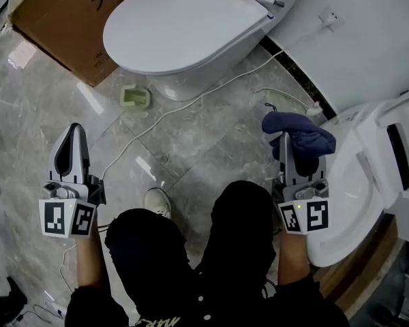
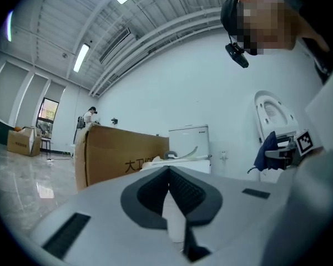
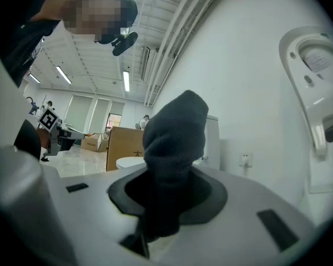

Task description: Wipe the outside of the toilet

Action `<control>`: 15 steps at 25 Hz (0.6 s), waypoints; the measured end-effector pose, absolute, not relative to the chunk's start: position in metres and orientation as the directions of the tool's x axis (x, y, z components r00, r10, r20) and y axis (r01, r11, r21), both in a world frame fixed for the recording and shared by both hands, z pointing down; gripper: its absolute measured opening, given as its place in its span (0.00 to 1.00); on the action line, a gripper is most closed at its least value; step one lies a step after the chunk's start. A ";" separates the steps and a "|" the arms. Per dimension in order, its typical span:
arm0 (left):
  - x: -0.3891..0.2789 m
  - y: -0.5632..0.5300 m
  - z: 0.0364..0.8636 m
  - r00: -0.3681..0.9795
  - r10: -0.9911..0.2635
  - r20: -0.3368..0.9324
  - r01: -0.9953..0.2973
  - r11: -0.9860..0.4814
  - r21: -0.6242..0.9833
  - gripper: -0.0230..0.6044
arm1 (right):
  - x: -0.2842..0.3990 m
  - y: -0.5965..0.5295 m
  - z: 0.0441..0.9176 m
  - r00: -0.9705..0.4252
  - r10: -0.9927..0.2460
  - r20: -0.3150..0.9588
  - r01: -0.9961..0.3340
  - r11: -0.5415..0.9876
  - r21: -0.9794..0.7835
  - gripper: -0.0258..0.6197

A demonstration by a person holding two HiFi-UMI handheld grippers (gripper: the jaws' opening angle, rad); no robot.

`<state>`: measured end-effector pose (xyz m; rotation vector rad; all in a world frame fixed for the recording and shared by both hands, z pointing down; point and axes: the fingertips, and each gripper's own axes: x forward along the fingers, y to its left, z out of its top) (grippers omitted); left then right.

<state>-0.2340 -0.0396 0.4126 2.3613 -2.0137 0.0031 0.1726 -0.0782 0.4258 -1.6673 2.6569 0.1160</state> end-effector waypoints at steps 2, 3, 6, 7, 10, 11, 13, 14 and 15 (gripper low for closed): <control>-0.244 -0.038 0.407 0.137 -0.990 0.023 -0.990 -0.137 0.030 0.05 | 0.176 -0.077 0.419 -0.415 -0.908 -0.052 -0.909 0.412 0.063 0.22; -0.249 -0.039 0.405 0.131 -0.991 0.020 -0.991 -0.130 0.032 0.05 | 0.177 -0.079 0.415 -0.407 -0.912 -0.057 -0.913 0.403 0.067 0.22; -0.258 -0.044 0.396 0.116 -0.993 0.022 -0.993 -0.116 0.014 0.05 | 0.173 -0.089 0.406 -0.397 -0.916 -0.065 -0.917 0.392 0.074 0.21; -0.261 -0.046 0.392 0.109 -0.994 0.026 -0.994 -0.109 0.003 0.05 | 0.171 -0.093 0.402 -0.398 -0.915 -0.064 -0.917 0.394 0.068 0.22; -0.270 -0.052 0.374 0.093 -0.994 0.053 -0.996 -0.093 -0.007 0.05 | 0.163 -0.104 0.383 -0.408 -0.911 -0.056 -0.913 0.407 0.029 0.22; -0.272 -0.053 0.366 0.092 -0.994 0.066 -0.996 -0.092 -0.002 0.05 | 0.160 -0.108 0.374 -0.409 -0.911 -0.051 -0.912 0.409 0.025 0.22; -0.275 -0.056 0.348 0.097 -0.990 0.099 -0.995 -0.097 0.002 0.05 | 0.155 -0.114 0.353 -0.403 -0.915 -0.035 -0.915 0.402 0.028 0.22; -0.274 -0.057 0.337 0.102 -0.988 0.118 -0.995 -0.103 0.000 0.05 | 0.154 -0.116 0.341 -0.399 -0.916 -0.025 -0.917 0.399 0.030 0.22; -0.272 -0.058 0.325 0.106 -0.985 0.136 -0.994 -0.107 0.000 0.05 | 0.153 -0.118 0.328 -0.397 -0.918 -0.014 -0.917 0.397 0.037 0.22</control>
